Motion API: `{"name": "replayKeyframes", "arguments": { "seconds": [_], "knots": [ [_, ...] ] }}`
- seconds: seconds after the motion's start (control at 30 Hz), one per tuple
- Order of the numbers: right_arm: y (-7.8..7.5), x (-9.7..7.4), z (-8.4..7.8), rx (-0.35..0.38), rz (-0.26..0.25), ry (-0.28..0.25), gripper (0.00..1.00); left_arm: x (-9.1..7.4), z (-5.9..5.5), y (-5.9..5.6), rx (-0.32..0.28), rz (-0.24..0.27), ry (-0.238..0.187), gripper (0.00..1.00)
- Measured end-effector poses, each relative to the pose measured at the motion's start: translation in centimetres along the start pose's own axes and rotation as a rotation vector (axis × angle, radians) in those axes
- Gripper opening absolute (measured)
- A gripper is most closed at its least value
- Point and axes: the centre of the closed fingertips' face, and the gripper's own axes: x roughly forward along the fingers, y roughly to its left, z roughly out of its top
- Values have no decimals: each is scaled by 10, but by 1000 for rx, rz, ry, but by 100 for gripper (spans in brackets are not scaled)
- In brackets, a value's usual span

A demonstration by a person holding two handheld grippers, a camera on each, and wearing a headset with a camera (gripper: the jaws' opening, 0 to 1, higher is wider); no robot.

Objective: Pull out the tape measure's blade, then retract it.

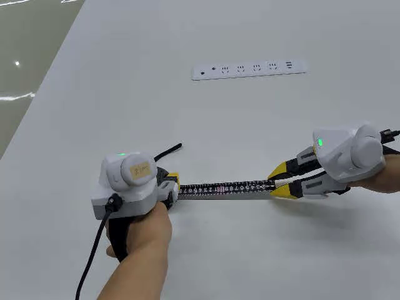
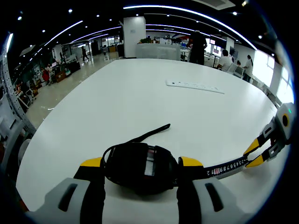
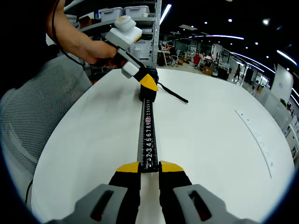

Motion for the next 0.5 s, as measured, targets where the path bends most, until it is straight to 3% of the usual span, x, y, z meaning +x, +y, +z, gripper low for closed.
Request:
{"name": "replayKeyframes", "arguments": {
  "seconds": [0.5],
  "knots": [
    [2, 3, 3, 1, 3, -5, 14, 1, 0, 0, 22, 3, 0, 58]
  ]
}}
